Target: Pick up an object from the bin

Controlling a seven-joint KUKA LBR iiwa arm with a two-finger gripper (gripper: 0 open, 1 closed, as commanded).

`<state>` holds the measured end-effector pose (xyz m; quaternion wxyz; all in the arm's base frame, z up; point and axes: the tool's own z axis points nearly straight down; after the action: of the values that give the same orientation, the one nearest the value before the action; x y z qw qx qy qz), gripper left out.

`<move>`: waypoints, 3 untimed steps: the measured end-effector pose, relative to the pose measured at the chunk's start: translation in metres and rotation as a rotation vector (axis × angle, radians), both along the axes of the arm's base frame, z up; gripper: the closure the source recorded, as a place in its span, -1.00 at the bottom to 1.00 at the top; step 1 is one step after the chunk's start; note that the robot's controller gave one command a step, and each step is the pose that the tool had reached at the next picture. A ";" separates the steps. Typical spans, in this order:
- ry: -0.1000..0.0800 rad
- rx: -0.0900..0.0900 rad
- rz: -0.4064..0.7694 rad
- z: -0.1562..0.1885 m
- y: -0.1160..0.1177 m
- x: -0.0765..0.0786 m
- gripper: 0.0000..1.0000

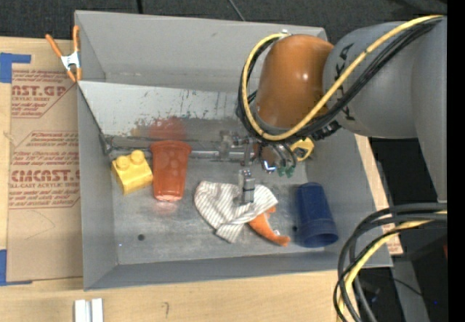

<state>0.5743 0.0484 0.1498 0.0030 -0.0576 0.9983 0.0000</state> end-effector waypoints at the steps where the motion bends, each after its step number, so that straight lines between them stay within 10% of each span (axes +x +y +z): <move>1: 0.005 0.002 0.007 -0.017 -0.057 -0.011 -1.00; 2: 0.004 -0.003 0.077 -0.023 -0.087 -0.004 -1.00; 3: 0.002 0.001 0.046 -0.072 -0.071 -0.051 -1.00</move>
Offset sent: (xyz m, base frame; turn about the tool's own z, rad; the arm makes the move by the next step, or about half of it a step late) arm 0.0087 -0.0598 -0.0302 -0.2431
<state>0.5230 -0.0222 0.0776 0.0019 -0.0805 0.9968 0.0005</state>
